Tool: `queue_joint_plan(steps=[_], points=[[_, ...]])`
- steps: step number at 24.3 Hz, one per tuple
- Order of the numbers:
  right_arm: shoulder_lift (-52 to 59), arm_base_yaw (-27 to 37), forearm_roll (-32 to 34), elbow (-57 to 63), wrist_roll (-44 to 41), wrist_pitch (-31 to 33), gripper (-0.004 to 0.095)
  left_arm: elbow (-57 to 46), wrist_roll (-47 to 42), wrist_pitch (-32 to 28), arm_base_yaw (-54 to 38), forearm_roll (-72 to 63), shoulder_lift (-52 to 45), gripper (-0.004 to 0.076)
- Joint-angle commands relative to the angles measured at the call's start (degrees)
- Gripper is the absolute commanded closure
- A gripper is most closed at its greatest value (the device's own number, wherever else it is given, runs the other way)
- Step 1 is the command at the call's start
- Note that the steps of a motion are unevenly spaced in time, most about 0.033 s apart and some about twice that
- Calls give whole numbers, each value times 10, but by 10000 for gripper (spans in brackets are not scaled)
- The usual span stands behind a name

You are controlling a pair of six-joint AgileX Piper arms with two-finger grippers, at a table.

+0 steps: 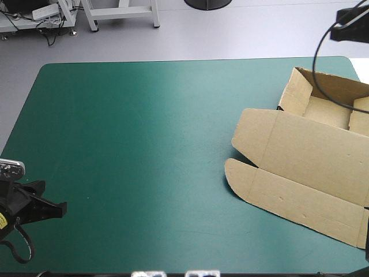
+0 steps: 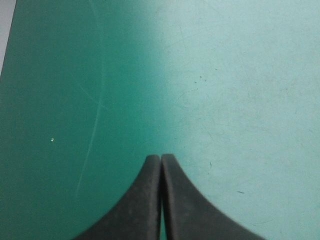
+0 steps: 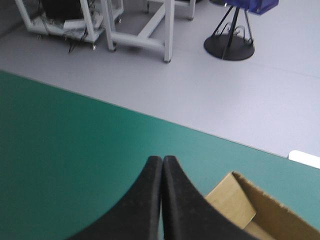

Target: Fold the box

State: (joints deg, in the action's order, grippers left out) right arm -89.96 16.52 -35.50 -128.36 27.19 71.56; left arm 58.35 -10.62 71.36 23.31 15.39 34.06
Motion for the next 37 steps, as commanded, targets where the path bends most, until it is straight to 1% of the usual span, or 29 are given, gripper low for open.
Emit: queue_joint_plan(steps=[1,2,3,5,6,7,9,10,15,16,17,18,19,22,24,28,31,37], points=[[48,-96,97,52,-28,4,925,13,-5,24,1,4,3,734],[64,-149,161,100,-30,4,925,13,-5,24,1,5,3,734],[77,-187,215,136,-42,4,925,13,-5,24,1,5,3,734],[99,-244,282,196,-77,4,925,13,-5,22,1,5,3,734],[106,-257,301,221,-95,4,926,13,-5,21,1,5,3,734],[129,-285,314,272,-115,4,926,13,-5,18,1,5,3,734],[174,-305,297,383,-118,4,926,13,-3,15,1,6,3,734],[201,-308,304,437,-115,4,926,13,-3,15,1,7,3,734],[318,-308,316,608,-132,1,926,11,-1,16,1,-7,3,734],[361,-308,316,651,-138,-22,926,4,4,10,1,-8,3,734],[381,-308,316,674,-143,-42,925,-3,12,5,1,-10,3,734],[431,-308,316,714,-149,-75,925,-26,14,-4,1,-16,3,734],[462,-308,316,743,-154,-83,925,-50,14,-12,1,-21,3,734],[507,-308,316,781,-162,-80,925,-88,14,-30,1,-21,2,734],[537,-308,330,800,-167,-80,925,-106,14,-67,1,-39,-4,734],[545,-308,339,799,-174,-80,925,-112,14,-109,1,-51,-26,734],[547,-308,339,799,-174,-82,925,-113,14,-108,1,-49,-31,734],[547,-308,338,799,-174,-87,925,-113,12,-87,1,-57,-31,734]])
